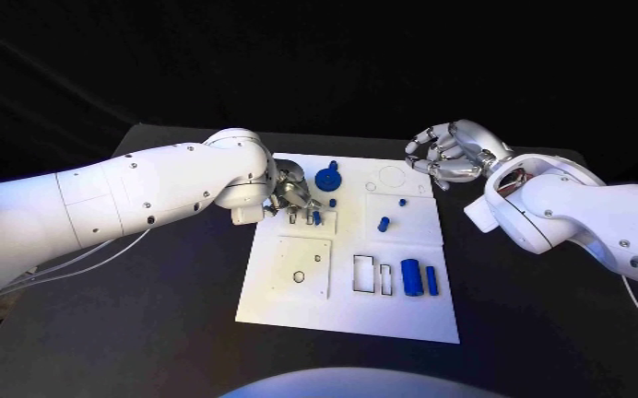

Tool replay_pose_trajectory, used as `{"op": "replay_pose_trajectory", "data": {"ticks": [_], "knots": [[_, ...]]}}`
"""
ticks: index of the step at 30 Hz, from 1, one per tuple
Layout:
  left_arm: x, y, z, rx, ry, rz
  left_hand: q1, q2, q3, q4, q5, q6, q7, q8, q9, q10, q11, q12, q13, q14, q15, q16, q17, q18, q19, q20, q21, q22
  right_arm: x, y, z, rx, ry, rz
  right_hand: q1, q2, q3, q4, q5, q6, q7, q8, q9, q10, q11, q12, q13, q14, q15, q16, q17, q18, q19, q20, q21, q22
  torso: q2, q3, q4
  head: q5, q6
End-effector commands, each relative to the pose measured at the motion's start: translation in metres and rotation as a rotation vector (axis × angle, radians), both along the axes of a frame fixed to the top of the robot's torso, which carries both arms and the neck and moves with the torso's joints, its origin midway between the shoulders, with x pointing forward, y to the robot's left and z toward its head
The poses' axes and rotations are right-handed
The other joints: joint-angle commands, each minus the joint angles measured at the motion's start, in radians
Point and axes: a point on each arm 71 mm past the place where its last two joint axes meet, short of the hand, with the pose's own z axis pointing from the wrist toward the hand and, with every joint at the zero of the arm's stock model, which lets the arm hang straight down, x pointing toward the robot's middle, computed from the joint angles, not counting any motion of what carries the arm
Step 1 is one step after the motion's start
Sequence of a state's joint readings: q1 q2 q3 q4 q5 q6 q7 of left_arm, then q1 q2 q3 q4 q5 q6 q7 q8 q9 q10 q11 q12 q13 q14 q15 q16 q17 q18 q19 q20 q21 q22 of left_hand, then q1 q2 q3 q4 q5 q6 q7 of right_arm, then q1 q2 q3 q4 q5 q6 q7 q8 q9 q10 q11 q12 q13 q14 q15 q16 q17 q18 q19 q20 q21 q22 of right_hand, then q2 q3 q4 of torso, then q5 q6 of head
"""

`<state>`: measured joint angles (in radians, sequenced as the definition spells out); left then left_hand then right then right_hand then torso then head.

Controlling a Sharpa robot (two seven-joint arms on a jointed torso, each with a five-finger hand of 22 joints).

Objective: Assemble the parts on the task board

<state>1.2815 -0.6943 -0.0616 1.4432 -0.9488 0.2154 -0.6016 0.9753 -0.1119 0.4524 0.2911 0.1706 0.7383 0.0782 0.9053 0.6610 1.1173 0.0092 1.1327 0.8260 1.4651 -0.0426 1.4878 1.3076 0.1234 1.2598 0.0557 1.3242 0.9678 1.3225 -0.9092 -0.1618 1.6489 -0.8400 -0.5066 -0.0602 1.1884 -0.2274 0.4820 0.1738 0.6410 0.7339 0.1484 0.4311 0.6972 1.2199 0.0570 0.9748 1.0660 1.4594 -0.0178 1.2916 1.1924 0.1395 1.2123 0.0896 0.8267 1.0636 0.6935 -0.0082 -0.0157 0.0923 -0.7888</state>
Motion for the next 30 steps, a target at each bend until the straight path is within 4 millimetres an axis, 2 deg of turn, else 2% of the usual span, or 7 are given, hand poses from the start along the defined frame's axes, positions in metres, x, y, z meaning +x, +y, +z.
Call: {"op": "replay_pose_trajectory", "data": {"ticks": [1,10,18,21,30], "knots": [[-0.0005,-0.0032,-0.0004,0.010,0.009,-0.022,0.011,-0.001,0.002,-0.003,0.005,0.004,0.002,-0.004,0.001,0.005,0.003,0.003,0.001,0.049,-0.004,0.005,0.130,-0.013,0.005,0.002,0.004,0.001,-0.0002,0.0014,-0.0006,0.001,0.004,0.009,0.003,0.008,0.004,0.003,-0.006,-0.005,-0.002,-0.002,0.001,-0.002,0.000,-0.003,0.000,0.000,0.001,-0.002,0.001,0.010,0.002,0.001,0.002,0.001,0.001,-0.0004,-0.0007,0.000,-0.001],[0.0002,-0.0052,-0.0015,0.007,0.010,-0.020,0.013,-0.001,0.002,-0.003,0.005,0.004,0.003,-0.005,0.002,0.005,0.003,0.003,0.001,0.048,-0.004,0.005,0.129,-0.014,0.005,0.002,0.005,0.003,0.0000,0.0035,-0.0012,0.000,0.009,0.016,0.003,0.008,0.005,0.003,-0.006,-0.004,-0.002,-0.002,0.001,-0.002,0.000,-0.003,0.000,0.000,0.001,-0.002,0.001,0.010,0.003,0.001,0.002,0.001,0.001,-0.0009,0.0001,-0.002,-0.005],[-0.0003,-0.0093,-0.0017,0.001,0.014,-0.027,0.014,0.000,0.002,-0.002,0.005,0.004,0.003,-0.005,0.002,0.005,0.003,0.003,0.001,0.048,-0.004,0.005,0.129,-0.014,0.005,0.002,0.005,0.003,0.0006,0.0082,-0.0024,-0.002,0.015,0.030,0.004,0.009,0.005,0.003,-0.007,-0.003,-0.003,-0.001,0.002,-0.002,-0.001,-0.003,-0.001,0.001,0.001,-0.003,0.001,0.011,0.002,0.000,0.000,0.000,0.001,0.0004,0.0014,0.000,-0.007],[-0.0001,-0.0089,-0.0019,0.002,0.016,-0.027,0.016,0.002,0.003,-0.002,0.005,0.004,0.003,-0.005,0.002,0.005,0.003,0.004,0.003,0.048,-0.004,0.005,0.129,-0.014,0.006,0.002,0.006,0.004,0.0007,0.0090,-0.0027,-0.002,0.017,0.033,0.005,0.010,0.006,0.003,-0.007,-0.002,-0.003,-0.001,0.002,0.000,-0.001,-0.002,0.000,0.001,0.001,-0.003,0.002,0.011,0.003,0.000,-0.002,-0.001,0.001,0.0005,-0.0004,0.000,-0.008],[0.0010,-0.0071,-0.0032,0.006,0.024,-0.026,0.025,0.008,0.006,-0.003,0.005,0.004,0.003,-0.007,0.002,0.003,0.003,0.003,0.001,0.048,-0.004,0.004,0.129,-0.014,0.005,0.003,0.006,0.005,0.0007,0.0100,-0.0038,-0.005,0.024,0.040,0.005,0.011,0.006,0.003,-0.007,-0.001,-0.003,0.000,0.003,-0.001,-0.001,-0.004,-0.002,0.001,0.001,-0.004,0.000,0.011,0.003,0.000,-0.004,-0.002,0.000,0.0008,-0.0008,0.000,-0.010]]}}
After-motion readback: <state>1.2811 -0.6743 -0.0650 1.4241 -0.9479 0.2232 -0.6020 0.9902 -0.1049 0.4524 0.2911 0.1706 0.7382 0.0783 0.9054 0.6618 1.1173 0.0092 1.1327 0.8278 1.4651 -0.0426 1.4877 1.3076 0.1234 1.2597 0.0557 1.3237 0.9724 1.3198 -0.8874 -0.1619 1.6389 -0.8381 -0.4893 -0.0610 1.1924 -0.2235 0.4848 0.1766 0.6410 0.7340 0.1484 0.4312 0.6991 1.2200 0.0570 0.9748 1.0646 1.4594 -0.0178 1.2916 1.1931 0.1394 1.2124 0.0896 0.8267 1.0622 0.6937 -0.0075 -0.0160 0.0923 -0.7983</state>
